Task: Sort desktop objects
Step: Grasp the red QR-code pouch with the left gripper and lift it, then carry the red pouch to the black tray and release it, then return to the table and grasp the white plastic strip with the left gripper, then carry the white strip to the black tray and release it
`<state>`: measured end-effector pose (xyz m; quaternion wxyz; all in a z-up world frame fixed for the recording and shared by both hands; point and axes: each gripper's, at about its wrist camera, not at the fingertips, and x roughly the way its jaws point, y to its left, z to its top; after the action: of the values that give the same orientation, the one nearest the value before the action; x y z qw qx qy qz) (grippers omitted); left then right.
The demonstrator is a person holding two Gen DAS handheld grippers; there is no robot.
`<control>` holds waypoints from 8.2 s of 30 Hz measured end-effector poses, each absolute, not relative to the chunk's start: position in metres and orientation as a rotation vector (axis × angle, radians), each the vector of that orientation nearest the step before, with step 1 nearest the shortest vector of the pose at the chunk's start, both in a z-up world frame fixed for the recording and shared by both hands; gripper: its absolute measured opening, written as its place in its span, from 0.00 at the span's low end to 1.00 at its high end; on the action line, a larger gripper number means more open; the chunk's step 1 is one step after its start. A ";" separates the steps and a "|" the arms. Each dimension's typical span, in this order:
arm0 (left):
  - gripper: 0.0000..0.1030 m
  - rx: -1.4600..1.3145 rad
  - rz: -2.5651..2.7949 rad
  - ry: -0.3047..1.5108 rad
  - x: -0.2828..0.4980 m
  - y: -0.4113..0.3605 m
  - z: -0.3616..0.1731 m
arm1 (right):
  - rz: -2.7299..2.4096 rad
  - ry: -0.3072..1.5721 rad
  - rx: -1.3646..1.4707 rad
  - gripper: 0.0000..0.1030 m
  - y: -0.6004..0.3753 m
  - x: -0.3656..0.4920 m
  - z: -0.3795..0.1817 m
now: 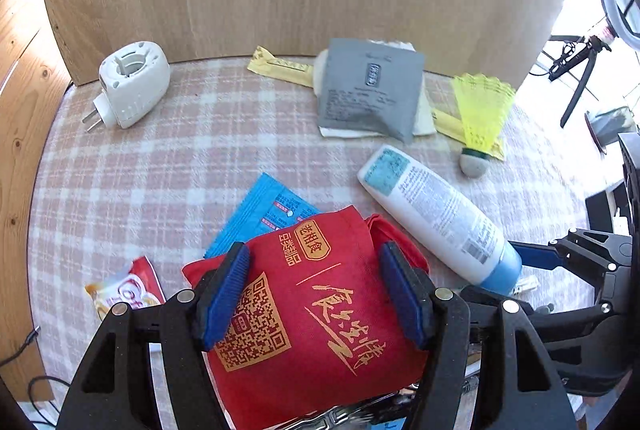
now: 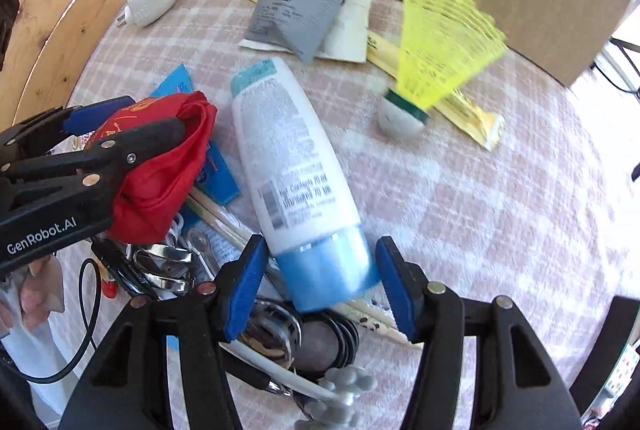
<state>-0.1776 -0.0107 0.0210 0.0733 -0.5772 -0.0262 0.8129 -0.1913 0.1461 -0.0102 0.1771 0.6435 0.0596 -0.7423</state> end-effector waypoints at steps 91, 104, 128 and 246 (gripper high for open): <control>0.68 -1.190 2.068 0.131 -0.029 0.440 0.171 | -2.609 -0.795 1.552 0.46 0.550 0.013 0.161; 0.84 -1.162 2.124 0.250 -0.035 0.504 0.175 | -2.820 -0.833 1.509 0.53 0.651 0.044 0.182; 0.80 -1.476 2.466 -0.062 -0.031 0.198 0.135 | -2.405 -0.472 1.555 0.67 0.484 -0.013 0.127; 0.30 -1.487 2.020 0.018 -0.045 0.417 0.135 | -2.554 -0.554 1.607 0.28 0.558 0.068 0.144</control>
<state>-0.0448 0.4174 0.1352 0.3113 -0.5633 0.0070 0.7654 0.0677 0.5576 0.1443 0.0369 0.5236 -0.1803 -0.8318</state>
